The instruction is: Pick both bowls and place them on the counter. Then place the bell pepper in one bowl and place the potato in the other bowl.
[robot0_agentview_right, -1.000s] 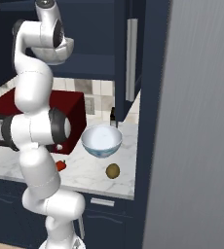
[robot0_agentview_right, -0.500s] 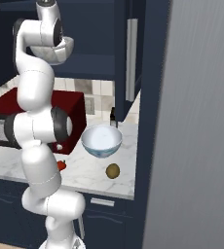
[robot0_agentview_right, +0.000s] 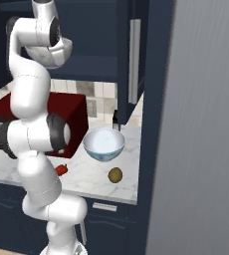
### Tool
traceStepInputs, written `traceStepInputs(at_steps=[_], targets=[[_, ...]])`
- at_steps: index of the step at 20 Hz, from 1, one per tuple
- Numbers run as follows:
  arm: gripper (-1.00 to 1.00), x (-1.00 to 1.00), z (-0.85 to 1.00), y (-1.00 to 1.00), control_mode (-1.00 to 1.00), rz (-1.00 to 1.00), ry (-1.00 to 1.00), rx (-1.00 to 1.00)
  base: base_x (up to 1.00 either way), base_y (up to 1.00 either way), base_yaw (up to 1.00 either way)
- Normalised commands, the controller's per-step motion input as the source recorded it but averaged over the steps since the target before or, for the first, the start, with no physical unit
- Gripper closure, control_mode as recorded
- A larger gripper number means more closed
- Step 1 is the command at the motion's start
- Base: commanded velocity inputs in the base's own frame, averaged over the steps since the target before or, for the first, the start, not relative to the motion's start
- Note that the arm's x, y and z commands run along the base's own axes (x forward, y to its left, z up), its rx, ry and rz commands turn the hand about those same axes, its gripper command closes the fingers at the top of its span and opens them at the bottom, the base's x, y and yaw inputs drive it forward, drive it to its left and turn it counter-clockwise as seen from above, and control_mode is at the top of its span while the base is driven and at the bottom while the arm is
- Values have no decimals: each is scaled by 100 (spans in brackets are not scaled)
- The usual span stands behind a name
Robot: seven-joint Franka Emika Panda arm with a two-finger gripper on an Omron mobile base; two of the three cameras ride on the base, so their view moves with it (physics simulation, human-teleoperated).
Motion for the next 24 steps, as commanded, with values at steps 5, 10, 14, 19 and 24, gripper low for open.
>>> traceStepInputs(at_steps=[5, 10, 14, 19, 24], targets=[[100, -98, -28, -38, -100, 0, -12, 1, 0, 0, 0], [100, -100, -41, -46, -100, 0, -12, 0, 0, 0, 0], [100, -100, -52, -30, -100, 0, -6, 0, 0, 0, 0], [100, -100, -31, -16, -100, 1, -4, 0, 0, 0, 0], [100, -100, -31, -1, -100, 8, -1, 0, 0, 0, 0]])
